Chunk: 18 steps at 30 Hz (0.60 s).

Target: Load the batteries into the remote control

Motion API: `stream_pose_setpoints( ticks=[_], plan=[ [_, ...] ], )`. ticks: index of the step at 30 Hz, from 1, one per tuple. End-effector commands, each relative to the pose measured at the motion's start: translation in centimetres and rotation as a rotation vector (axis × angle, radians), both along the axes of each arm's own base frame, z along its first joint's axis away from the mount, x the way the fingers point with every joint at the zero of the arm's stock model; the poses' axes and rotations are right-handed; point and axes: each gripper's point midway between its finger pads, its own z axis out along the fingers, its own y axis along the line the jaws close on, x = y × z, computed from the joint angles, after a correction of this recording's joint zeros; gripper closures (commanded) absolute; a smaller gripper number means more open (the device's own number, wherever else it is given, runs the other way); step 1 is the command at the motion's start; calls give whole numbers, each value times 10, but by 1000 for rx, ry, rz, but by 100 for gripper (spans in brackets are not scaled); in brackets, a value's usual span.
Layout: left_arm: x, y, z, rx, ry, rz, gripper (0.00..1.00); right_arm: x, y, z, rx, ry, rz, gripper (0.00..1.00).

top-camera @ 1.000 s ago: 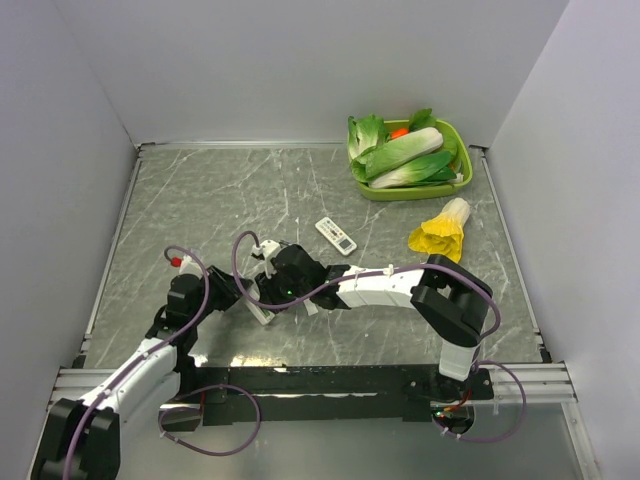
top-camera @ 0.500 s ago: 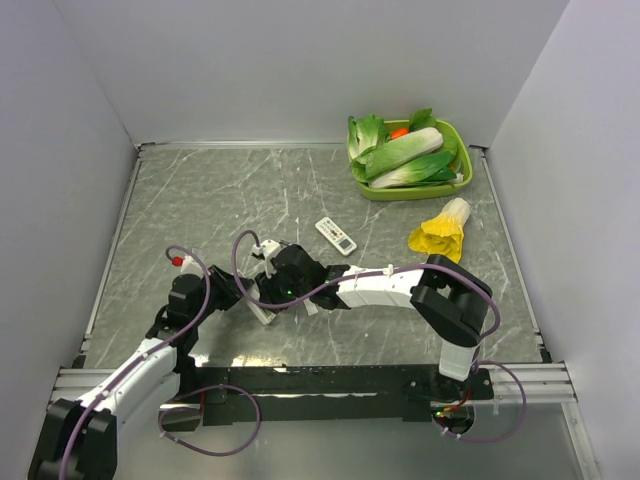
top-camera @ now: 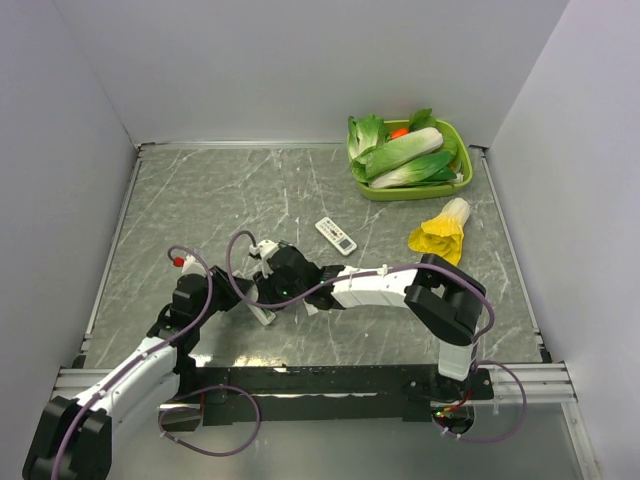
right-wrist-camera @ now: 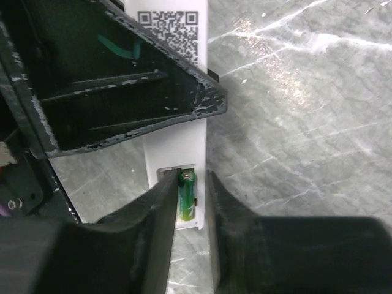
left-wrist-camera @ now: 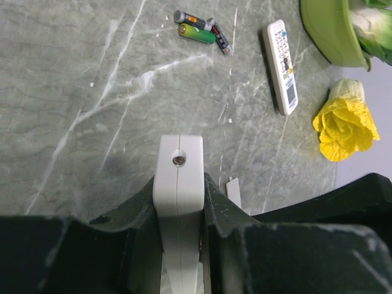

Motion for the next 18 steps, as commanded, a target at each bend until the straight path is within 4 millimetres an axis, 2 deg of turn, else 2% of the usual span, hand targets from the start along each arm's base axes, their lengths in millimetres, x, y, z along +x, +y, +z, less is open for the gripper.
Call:
stream_pose_setpoints(
  ticks=[1,10,14,15,16,18],
  plan=[
    [15,0,30,-1,-80,31,98,12,-1,1,-21,-28,-62,76],
    [13,3,21,29,-45,43,97,6,-3,5,60,26,-67,87],
    [12,3,18,28,-42,44,97,4,-1,19,147,39,-62,94],
    [13,2,20,22,-52,44,97,3,-6,16,147,46,-69,96],
    [13,2,20,16,-58,45,98,2,-6,24,173,40,-70,98],
    [11,1,20,-3,-70,41,98,3,-11,30,210,20,-78,100]
  ],
)
